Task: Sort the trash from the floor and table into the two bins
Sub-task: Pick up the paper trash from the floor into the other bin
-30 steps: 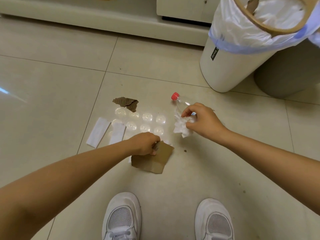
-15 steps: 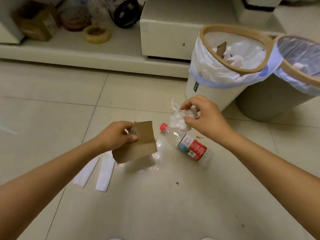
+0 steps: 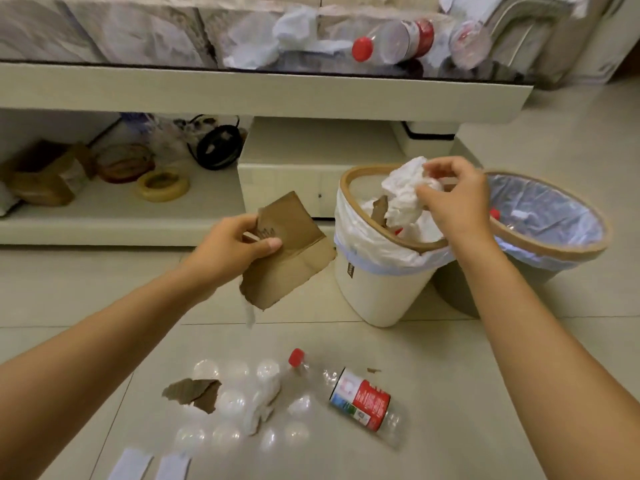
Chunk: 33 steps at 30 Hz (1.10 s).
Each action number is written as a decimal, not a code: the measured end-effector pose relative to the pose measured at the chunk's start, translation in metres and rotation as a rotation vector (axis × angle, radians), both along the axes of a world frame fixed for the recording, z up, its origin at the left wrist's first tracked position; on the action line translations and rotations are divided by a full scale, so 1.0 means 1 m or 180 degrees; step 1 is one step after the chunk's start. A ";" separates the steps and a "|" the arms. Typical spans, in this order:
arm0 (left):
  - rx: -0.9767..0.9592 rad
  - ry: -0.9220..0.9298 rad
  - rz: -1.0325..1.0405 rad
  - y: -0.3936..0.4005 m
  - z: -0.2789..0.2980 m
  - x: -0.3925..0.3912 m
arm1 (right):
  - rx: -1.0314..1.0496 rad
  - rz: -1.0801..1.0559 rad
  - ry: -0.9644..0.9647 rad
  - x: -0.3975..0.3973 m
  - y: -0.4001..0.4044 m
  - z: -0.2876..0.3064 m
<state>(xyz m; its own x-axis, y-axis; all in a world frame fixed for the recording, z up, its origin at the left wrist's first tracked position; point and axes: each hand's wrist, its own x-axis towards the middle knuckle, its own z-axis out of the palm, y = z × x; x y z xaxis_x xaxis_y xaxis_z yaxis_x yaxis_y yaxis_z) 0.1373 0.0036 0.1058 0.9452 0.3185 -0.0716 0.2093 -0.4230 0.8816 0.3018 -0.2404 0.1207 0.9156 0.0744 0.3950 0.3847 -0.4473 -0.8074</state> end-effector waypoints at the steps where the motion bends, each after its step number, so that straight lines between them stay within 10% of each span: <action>1: -0.0080 -0.0054 0.0041 -0.002 0.006 0.011 | -0.0039 -0.0045 0.0006 0.006 0.000 0.000; 10: -0.0746 -0.0455 0.0359 -0.021 0.033 0.098 | -0.1823 0.0119 0.0845 0.027 -0.017 -0.016; 25: -0.2556 -0.0956 0.0047 -0.101 0.057 0.213 | 0.0925 -0.0217 0.0698 0.030 -0.033 -0.022; 33: -0.0264 0.0260 0.0129 -0.096 0.001 0.223 | 0.0860 -0.0283 0.0634 0.034 -0.037 -0.031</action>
<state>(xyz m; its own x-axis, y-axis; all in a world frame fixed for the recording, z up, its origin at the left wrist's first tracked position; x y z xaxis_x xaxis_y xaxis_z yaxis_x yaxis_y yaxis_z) 0.3599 -0.0919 0.1066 0.9216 0.3462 -0.1756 0.2974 -0.3391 0.8925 0.3356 -0.2770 0.0902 0.9749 -0.0920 0.2025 0.1768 -0.2319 -0.9565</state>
